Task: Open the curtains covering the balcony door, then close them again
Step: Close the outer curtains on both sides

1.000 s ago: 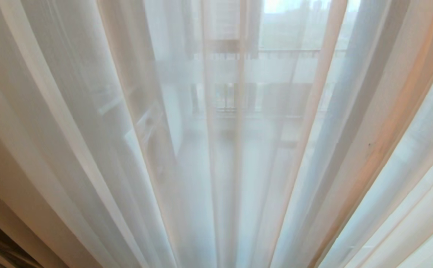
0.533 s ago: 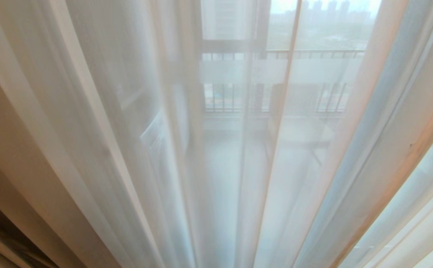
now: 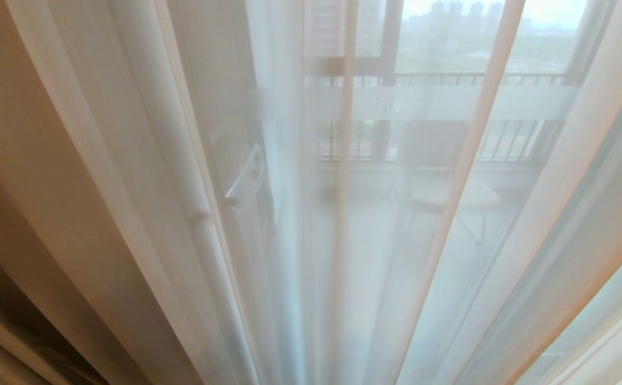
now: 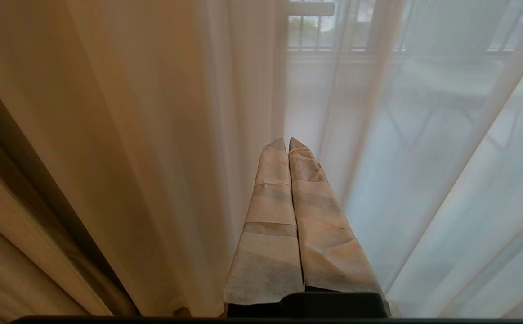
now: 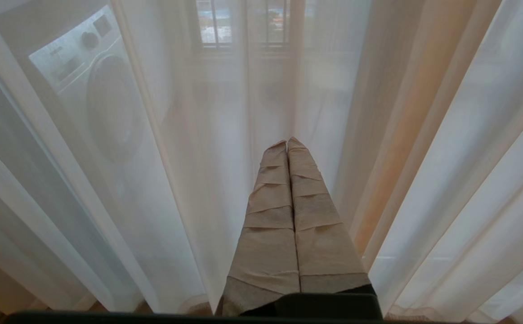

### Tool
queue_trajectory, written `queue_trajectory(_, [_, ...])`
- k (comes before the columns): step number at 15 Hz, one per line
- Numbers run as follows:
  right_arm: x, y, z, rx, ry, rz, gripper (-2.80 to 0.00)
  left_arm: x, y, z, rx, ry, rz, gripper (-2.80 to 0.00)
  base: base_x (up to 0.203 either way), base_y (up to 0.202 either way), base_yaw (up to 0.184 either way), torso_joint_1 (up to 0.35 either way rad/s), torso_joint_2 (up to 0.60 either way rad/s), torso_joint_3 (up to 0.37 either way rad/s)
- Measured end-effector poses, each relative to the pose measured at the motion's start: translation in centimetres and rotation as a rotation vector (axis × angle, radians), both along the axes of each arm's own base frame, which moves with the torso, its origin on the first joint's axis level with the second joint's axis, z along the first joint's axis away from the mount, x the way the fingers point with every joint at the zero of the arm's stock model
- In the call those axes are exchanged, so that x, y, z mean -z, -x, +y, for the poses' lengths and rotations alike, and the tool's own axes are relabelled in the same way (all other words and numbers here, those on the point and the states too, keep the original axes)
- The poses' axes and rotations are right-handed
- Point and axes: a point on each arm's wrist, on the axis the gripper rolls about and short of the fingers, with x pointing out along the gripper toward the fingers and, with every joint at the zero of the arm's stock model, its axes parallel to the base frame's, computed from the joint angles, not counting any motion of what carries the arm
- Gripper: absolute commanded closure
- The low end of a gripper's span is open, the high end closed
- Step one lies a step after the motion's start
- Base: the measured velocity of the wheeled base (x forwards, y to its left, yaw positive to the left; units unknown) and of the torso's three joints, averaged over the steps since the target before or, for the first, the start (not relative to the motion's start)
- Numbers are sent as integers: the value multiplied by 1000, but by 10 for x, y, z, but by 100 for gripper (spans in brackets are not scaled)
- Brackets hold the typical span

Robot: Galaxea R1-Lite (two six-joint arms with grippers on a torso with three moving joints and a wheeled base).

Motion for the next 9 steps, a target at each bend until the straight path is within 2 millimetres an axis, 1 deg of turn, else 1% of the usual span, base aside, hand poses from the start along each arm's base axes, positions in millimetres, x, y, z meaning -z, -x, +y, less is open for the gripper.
queue_trajectory(9, [0,0,0,0,0,0,0,0,0,0,-1,-1,1,0,0,0,0,0,0,0])
